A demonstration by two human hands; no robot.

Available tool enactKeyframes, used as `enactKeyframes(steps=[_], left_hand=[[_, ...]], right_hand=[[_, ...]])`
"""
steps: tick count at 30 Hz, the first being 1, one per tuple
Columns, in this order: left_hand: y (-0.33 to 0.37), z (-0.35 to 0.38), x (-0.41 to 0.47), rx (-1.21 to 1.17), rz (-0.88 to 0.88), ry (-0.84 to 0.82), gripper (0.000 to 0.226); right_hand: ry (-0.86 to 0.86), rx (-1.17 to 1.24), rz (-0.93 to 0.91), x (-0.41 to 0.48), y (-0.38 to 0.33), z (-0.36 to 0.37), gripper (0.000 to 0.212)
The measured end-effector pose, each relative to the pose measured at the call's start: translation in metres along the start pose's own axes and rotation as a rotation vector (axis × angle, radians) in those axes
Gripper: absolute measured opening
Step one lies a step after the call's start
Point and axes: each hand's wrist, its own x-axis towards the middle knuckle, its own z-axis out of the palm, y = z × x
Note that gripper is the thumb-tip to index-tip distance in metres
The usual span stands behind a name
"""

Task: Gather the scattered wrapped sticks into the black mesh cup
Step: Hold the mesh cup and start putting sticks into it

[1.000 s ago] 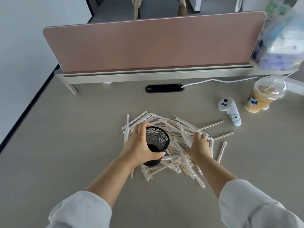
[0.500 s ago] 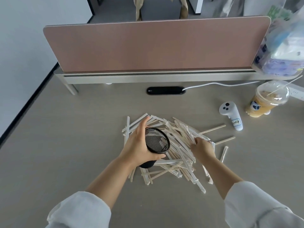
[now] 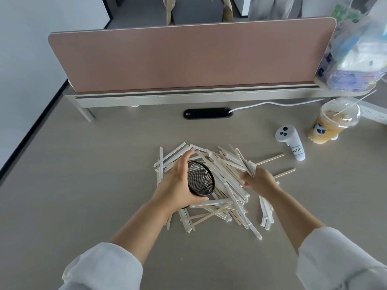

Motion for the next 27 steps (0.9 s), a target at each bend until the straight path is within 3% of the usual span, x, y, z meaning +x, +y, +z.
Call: enactKeyframes(steps=[4, 6, 9, 14, 18, 21, 27], left_hand=[[0.0, -0.009, 0.006, 0.158, 0.019, 0.058, 0.115], [-0.004, -0.012, 0.011, 0.245, 0.009, 0.074, 0.115], [-0.009, -0.012, 0.019, 0.302, -0.003, 0.062, 0.116], [-0.004, -0.001, 0.022, 0.339, 0.062, -0.059, 0.119], [0.009, 0.011, 0.019, 0.205, 0.021, -0.098, 0.12], [0.012, 0.019, 0.015, 0.02, -0.047, -0.074, 0.123], [-0.004, 0.024, 0.003, -0.282, -0.134, -0.027, 0.119]], right_hand=[[0.003, 0.184, -0.142, -0.01, -0.014, -0.015, 0.028], [-0.073, 0.14, -0.216, -0.017, -0.029, -0.021, 0.028], [-0.207, -0.245, -0.328, -0.027, -0.052, -0.023, 0.033], [-0.218, -0.7, -0.444, -0.044, -0.083, -0.015, 0.021], [-0.214, -0.975, -0.547, -0.063, -0.114, -0.002, 0.023], [-0.289, -1.154, -0.514, -0.074, -0.135, 0.009, 0.029], [-0.428, -1.288, -0.487, -0.083, -0.153, 0.017, 0.03]])
